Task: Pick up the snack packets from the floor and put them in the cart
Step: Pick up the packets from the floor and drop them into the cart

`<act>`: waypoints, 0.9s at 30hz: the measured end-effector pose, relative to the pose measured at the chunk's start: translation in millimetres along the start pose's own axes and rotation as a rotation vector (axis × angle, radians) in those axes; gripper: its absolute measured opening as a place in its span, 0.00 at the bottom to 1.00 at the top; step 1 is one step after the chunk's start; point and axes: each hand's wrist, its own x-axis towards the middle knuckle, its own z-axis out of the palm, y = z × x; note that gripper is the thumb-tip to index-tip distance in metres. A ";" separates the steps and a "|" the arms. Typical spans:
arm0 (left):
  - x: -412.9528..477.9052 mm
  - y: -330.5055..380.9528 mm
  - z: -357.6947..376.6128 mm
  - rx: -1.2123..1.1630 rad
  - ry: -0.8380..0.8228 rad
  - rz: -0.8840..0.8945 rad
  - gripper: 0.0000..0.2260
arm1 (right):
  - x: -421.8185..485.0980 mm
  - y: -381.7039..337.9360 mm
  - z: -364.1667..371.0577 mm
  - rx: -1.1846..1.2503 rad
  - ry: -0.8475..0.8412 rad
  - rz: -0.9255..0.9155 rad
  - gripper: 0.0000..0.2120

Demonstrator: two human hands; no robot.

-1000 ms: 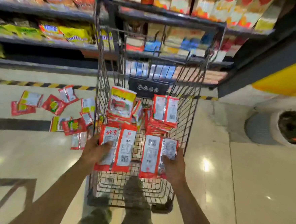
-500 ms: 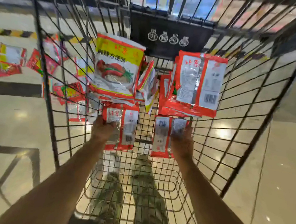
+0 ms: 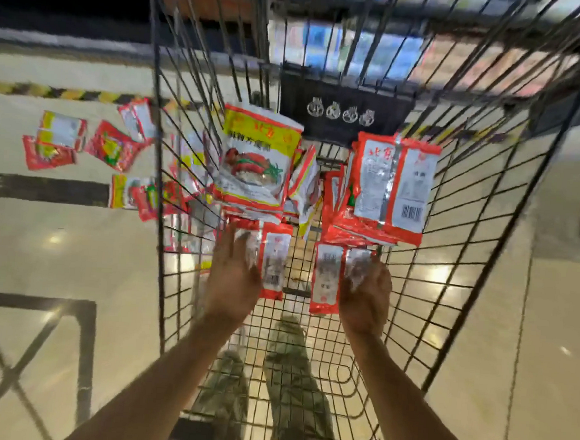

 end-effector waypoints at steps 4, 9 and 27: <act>-50.5 40.3 -97.9 0.093 0.092 0.408 0.29 | -36.3 -55.6 -65.3 -0.135 0.066 -0.263 0.29; -99.7 22.9 -210.4 0.153 0.265 0.463 0.27 | -97.3 -142.1 -130.7 -0.268 0.133 -0.452 0.37; -302.3 -318.5 -461.1 0.448 0.429 0.041 0.35 | -416.2 -346.0 -17.6 -0.478 0.095 -0.690 0.42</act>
